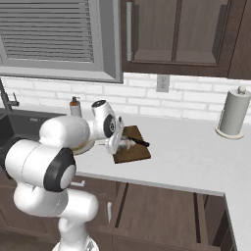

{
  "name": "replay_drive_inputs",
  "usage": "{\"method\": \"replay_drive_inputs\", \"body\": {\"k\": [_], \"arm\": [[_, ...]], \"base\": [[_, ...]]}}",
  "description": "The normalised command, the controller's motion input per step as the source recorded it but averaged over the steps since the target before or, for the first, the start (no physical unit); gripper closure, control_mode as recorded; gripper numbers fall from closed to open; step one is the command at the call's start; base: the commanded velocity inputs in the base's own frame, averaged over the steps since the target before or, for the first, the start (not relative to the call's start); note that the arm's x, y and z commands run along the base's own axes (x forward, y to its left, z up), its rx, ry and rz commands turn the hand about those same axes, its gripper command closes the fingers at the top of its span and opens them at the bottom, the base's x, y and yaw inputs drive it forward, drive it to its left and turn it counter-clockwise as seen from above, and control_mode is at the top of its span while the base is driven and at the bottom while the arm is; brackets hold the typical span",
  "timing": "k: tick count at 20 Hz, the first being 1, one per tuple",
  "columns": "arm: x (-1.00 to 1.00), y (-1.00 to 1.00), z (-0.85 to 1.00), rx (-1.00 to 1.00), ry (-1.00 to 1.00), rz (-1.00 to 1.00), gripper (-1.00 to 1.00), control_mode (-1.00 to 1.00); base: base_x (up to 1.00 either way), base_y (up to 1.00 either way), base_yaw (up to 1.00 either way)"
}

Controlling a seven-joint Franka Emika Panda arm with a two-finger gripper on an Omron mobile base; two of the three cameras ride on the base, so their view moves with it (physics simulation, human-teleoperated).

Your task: Pick up the knife from the drawer and place it on the cutting board. Then place the meat from the plate to the cutting board.

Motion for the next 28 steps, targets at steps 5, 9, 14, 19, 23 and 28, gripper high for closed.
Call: {"method": "replay_drive_inputs", "body": {"k": [5, 9, 14, 19, 23, 28], "arm": [[0.32, -0.35, -0.05, 0.02, 0.00, 0.00, 1.00, -1.00], [0.53, -0.27, -0.16, 0.04, 0.03, 0.00, 1.00, -1.00], [0.35, 0.05, -0.36, 0.01, 0.10, 0.00, 1.00, -1.00], [0.02, 0.28, -0.30, 0.00, 0.09, 0.00, 1.00, -1.00], [0.00, 0.06, -0.21, 0.00, 0.06, 0.00, 1.00, -1.00], [0.00, 0.00, -0.04, 0.00, -0.01, 0.03, -1.00, -1.00]], "base": [[0.00, 0.00, 0.00], [0.00, 0.00, 0.00], [0.00, 0.00, 0.00], [0.00, 0.00, 0.00], [0.00, 0.00, 0.00], [0.00, 0.00, 0.00]]}}
